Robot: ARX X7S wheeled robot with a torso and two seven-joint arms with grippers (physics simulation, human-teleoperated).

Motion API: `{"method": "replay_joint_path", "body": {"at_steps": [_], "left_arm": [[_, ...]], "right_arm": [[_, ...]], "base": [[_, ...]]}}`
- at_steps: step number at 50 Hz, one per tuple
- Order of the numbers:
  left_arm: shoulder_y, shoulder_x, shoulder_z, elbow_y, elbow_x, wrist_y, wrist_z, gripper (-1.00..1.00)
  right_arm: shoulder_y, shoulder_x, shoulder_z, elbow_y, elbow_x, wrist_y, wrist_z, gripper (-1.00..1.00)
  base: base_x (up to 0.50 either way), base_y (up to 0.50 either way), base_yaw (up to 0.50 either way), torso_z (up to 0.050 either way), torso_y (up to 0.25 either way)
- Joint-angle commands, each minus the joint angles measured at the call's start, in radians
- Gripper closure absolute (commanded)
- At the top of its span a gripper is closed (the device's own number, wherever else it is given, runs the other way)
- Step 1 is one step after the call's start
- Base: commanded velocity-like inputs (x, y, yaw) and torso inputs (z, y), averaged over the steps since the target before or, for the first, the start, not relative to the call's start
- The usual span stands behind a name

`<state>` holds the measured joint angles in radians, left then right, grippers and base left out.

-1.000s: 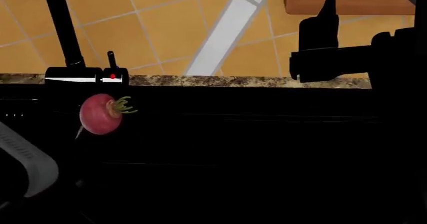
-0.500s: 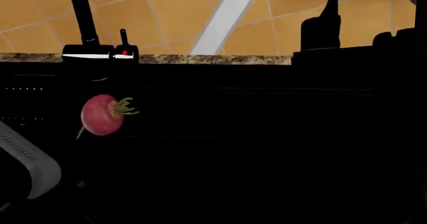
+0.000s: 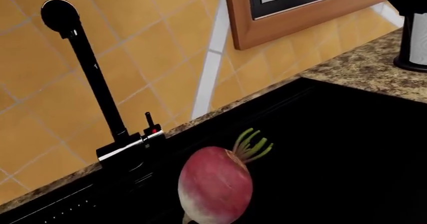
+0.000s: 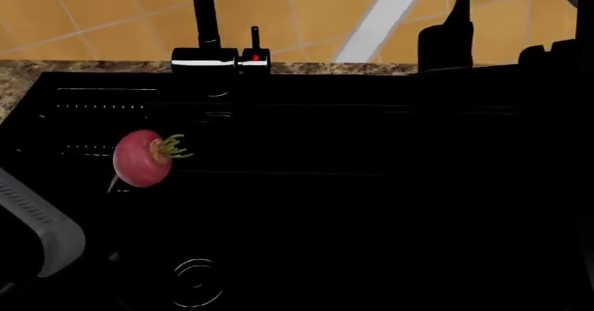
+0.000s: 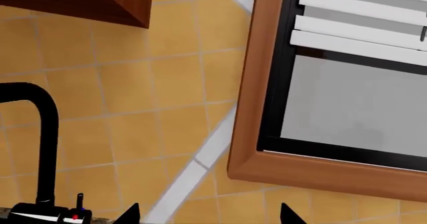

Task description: Pick the radish from the sink and place it on the plate located on the counter

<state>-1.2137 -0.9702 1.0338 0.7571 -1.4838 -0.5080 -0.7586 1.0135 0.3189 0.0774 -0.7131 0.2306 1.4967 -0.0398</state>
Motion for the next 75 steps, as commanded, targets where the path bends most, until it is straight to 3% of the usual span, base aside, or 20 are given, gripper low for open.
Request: {"method": "replay_joint_path", "body": {"at_steps": [1, 75], "left_arm": [[0.013, 0.006, -0.026, -0.004, -0.009, 0.059, -0.005, 1.0], [0.003, 0.015, -0.033, -0.003, -0.008, 0.042, -0.005, 1.0]], "right_arm": [[-0.004, 0.001, -0.009, 0.01, -0.002, -0.01, 0.005, -1.0], [-0.006, 0.017, -0.007, 0.007, 0.034, -0.017, 0.032, -1.0]], "base": [[-0.04, 0.36, 0.0, 0.0, 0.0], [0.0, 0.36, 0.0, 0.0, 0.0]]}}
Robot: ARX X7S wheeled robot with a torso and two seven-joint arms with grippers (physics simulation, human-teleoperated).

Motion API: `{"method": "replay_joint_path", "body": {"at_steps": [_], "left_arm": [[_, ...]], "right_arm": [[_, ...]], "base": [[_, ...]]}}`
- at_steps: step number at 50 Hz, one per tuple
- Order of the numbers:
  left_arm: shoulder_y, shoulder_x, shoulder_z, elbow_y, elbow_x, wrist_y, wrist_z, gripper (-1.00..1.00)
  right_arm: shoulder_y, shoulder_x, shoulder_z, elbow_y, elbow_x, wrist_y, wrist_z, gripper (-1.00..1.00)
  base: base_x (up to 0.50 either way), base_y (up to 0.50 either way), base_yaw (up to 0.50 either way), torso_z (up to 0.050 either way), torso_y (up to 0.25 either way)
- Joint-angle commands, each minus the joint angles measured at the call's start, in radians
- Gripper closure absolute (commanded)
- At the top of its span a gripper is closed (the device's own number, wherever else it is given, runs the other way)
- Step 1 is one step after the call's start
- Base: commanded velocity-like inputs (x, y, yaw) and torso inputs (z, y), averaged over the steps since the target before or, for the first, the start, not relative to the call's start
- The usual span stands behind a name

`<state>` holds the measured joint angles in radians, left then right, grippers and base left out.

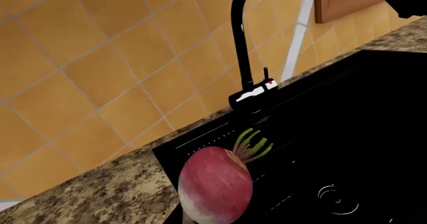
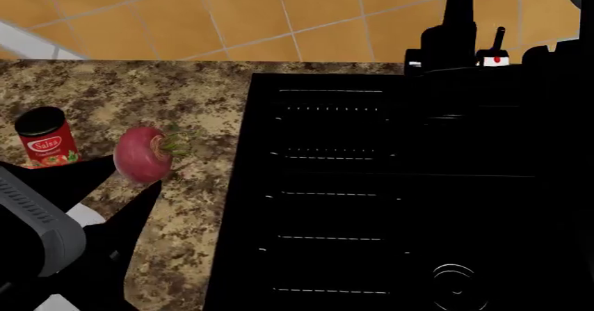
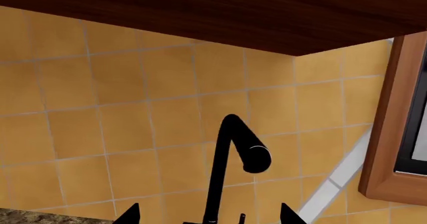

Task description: Pick the radish from the sink and place it on the plate located on the counter

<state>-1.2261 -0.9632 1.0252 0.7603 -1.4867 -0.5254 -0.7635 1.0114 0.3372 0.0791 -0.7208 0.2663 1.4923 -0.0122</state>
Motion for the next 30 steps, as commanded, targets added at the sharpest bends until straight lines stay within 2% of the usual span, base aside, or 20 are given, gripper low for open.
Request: {"method": "replay_joint_path", "body": {"at_steps": [1, 16, 30], "left_arm": [[0.016, 0.007, -0.024, -0.007, -0.004, 0.059, 0.0, 1.0], [0.012, 0.005, -0.028, -0.003, -0.012, 0.057, -0.004, 1.0], [0.009, 0.004, -0.032, -0.003, -0.016, 0.055, -0.004, 1.0]], "right_arm": [[-0.004, -0.001, -0.009, 0.015, -0.002, -0.013, 0.005, -1.0], [0.0, 0.0, -0.009, 0.013, 0.005, -0.008, 0.013, -1.0], [0.001, -0.003, 0.004, 0.012, 0.017, -0.003, 0.013, -1.0]], "base": [[0.0, 0.36, 0.0, 0.0, 0.0], [-0.01, 0.37, 0.0, 0.0, 0.0], [-0.29, 0.47, 0.0, 0.0, 0.0]]}}
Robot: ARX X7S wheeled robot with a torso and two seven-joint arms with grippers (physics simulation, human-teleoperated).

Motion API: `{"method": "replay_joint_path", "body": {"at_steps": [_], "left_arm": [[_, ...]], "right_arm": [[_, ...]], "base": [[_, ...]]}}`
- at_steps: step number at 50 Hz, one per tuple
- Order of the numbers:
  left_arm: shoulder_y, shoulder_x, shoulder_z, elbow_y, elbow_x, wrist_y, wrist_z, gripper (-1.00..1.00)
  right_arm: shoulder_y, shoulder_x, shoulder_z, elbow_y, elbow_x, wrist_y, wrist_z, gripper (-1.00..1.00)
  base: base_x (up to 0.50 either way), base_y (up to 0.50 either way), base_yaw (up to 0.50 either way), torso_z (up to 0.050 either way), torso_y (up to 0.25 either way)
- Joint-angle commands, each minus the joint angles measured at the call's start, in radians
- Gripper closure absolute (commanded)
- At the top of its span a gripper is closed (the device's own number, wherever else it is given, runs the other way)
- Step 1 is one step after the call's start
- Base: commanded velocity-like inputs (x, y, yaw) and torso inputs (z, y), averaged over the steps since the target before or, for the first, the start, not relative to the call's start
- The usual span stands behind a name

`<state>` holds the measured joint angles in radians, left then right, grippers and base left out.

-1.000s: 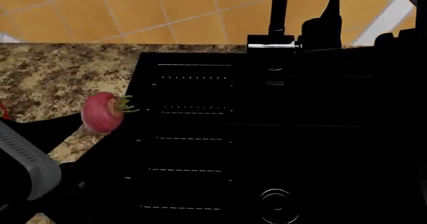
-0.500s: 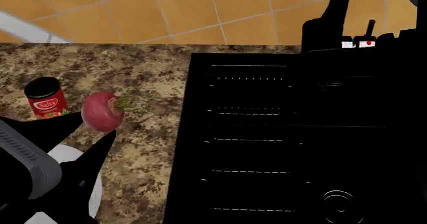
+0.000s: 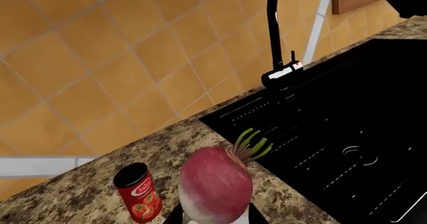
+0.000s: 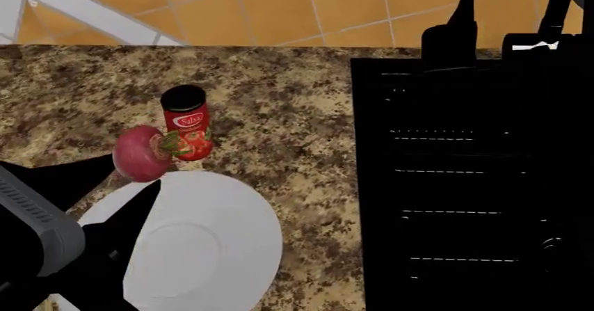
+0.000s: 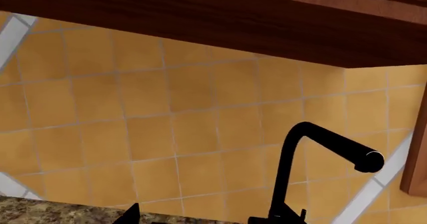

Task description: Pick the radish from the sink and place it on the plate located on the counter

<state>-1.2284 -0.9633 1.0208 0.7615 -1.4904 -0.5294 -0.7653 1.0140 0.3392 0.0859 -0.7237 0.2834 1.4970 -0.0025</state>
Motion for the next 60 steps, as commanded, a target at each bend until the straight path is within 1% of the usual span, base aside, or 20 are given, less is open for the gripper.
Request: {"method": "replay_joint_path", "body": {"at_steps": [1, 3, 17, 34, 35, 37, 39, 41, 44, 48, 53, 54, 55, 57, 60], "left_arm": [[0.01, 0.004, -0.027, -0.005, -0.012, 0.058, -0.003, 1.0], [0.01, 0.006, -0.027, -0.007, -0.012, 0.057, -0.002, 1.0], [0.001, 0.02, -0.02, -0.025, -0.034, 0.038, -0.026, 1.0], [0.001, 0.02, -0.02, -0.025, -0.034, 0.038, -0.026, 1.0], [0.355, 0.583, -1.067, -0.024, -0.104, -0.976, -0.025, 1.0], [0.336, 0.569, -1.02, -0.074, -0.126, -0.995, -0.05, 1.0], [0.308, 0.553, -0.967, -0.146, -0.181, -1.002, -0.093, 1.0], [0.285, 0.537, -0.934, -0.213, -0.213, -1.0, -0.102, 1.0], [0.26, 0.53, -0.914, -0.281, -0.193, -0.997, -0.044, 1.0], [0.23, 0.512, -0.867, -0.366, -0.06, -0.994, 0.103, 1.0], [0.202, 0.505, -0.779, -0.466, 0.051, -0.971, 0.253, 1.0], [0.196, 0.501, -0.761, -0.479, 0.072, -0.966, 0.274, 1.0], [0.16, 0.505, -0.749, -0.52, 0.075, -0.977, 0.284, 1.0], [0.15, 0.502, -0.728, -0.552, 0.095, -0.968, 0.317, 1.0], [0.146, 0.495, -0.674, -0.607, 0.155, -0.937, 0.402, 1.0]], "right_arm": [[-0.001, -0.005, -0.002, 0.016, 0.001, -0.008, 0.003, -1.0], [0.0, -0.008, 0.003, 0.017, 0.004, -0.007, 0.002, -1.0], [0.002, -0.011, 0.022, 0.013, 0.02, -0.003, -0.002, -1.0], [0.002, -0.011, 0.022, 0.013, 0.02, -0.003, -0.002, -1.0], [0.004, -0.048, 0.003, 0.003, -0.139, 0.008, -0.121, -1.0], [0.004, -0.048, 0.003, 0.004, -0.139, 0.008, -0.12, -1.0], [0.003, -0.048, 0.004, 0.004, -0.137, 0.007, -0.121, -1.0], [0.002, -0.047, 0.007, 0.002, -0.135, 0.009, -0.122, -1.0], [0.0, -0.047, 0.01, 0.006, -0.133, 0.008, -0.123, -1.0], [-0.004, -0.045, 0.009, 0.008, -0.13, 0.003, -0.124, -1.0], [-0.001, -0.044, 0.013, 0.003, -0.126, 0.01, -0.125, -1.0], [-0.001, -0.044, 0.013, 0.002, -0.125, 0.011, -0.124, -1.0], [-0.002, -0.043, 0.013, 0.003, -0.125, 0.011, -0.124, -1.0], [-0.003, -0.042, 0.01, 0.005, -0.124, 0.009, -0.123, -1.0], [-0.003, -0.04, 0.01, 0.005, -0.121, 0.012, -0.123, -1.0]], "base": [[-0.34, 0.45, 0.0, 0.0, 0.0], [-0.33, 0.45, 0.0, 0.0, 0.0], [-0.01, 0.0, 0.0, 0.0, 0.0], [0.0, 0.0, 0.0, 0.0, 0.0], [0.0, 0.0, 0.0, 0.0, 0.0], [0.0, 0.0, 0.0, 0.0, 0.0], [0.0, 0.0, 0.0, 0.0, 0.0], [0.0, 0.0, 0.0, 0.0, 0.0], [0.0, 0.0, 0.0, 0.0, 0.0], [0.0, 0.0, 0.0, 0.0, 0.0], [0.0, 0.0, 0.0, 0.0, 0.0], [0.0, 0.0, 0.0, 0.0, 0.0], [0.0, 0.0, 0.0, 0.0, 0.0], [0.0, 0.0, 0.0, 0.0, 0.0], [0.0, 0.0, 0.0, 0.0, 0.0]]}}
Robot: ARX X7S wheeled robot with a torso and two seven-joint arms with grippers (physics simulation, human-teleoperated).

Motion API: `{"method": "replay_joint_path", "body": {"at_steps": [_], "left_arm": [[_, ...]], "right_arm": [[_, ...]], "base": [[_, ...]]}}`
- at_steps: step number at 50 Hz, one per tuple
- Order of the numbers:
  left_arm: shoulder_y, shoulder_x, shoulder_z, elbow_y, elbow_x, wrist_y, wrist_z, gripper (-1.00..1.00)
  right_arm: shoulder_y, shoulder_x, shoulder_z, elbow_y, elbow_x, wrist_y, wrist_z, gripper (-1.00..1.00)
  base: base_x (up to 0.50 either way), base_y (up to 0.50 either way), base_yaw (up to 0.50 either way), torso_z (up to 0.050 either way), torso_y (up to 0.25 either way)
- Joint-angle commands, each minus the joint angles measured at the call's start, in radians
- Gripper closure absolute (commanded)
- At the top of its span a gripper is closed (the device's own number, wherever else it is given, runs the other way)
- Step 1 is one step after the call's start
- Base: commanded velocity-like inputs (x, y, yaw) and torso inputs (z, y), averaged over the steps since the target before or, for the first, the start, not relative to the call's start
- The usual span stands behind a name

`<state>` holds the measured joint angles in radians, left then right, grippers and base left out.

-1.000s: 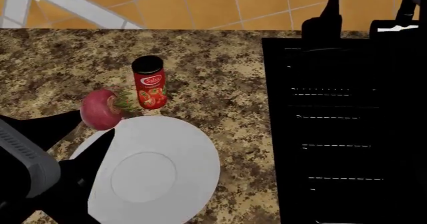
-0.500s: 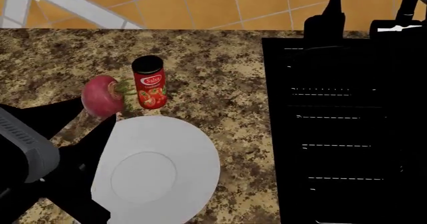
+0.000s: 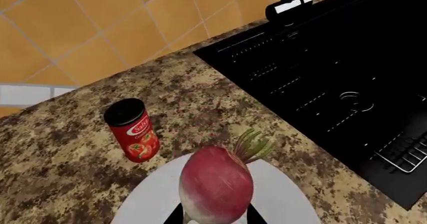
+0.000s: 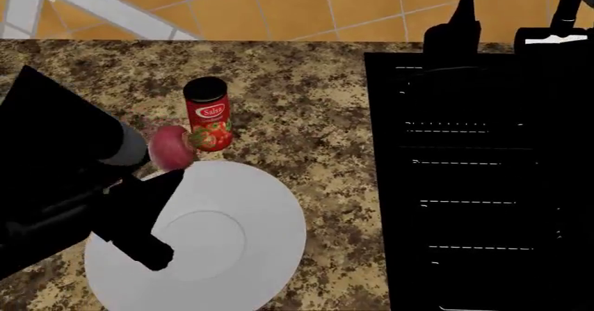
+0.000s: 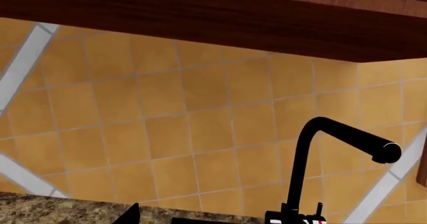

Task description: Pick the radish from the sink and place it on the plate located on the counter

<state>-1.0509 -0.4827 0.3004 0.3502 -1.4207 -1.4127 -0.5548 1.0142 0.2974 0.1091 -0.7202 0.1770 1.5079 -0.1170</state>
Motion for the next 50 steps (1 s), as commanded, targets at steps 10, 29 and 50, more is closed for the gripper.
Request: {"method": "replay_joint_path", "body": {"at_steps": [10, 29, 50], "left_arm": [[-0.063, 0.024, 0.185, -0.352, 0.213, 0.027, 0.378, 1.0], [-0.122, 0.106, 0.414, -0.671, 0.426, 0.207, 0.663, 1.0], [-0.122, 0.141, 0.469, -0.799, 0.472, 0.266, 0.741, 1.0]], "right_arm": [[0.007, 0.005, -0.001, -0.005, -0.006, 0.018, -0.009, -1.0], [0.008, 0.015, -0.002, 0.0, 0.008, 0.018, -0.002, -1.0], [0.001, 0.023, -0.014, 0.009, 0.019, 0.004, 0.009, -1.0]], "base": [[0.0, 0.0, 0.0, 0.0, 0.0], [0.0, 0.0, 0.0, 0.0, 0.0], [0.0, 0.0, 0.0, 0.0, 0.0]]}}
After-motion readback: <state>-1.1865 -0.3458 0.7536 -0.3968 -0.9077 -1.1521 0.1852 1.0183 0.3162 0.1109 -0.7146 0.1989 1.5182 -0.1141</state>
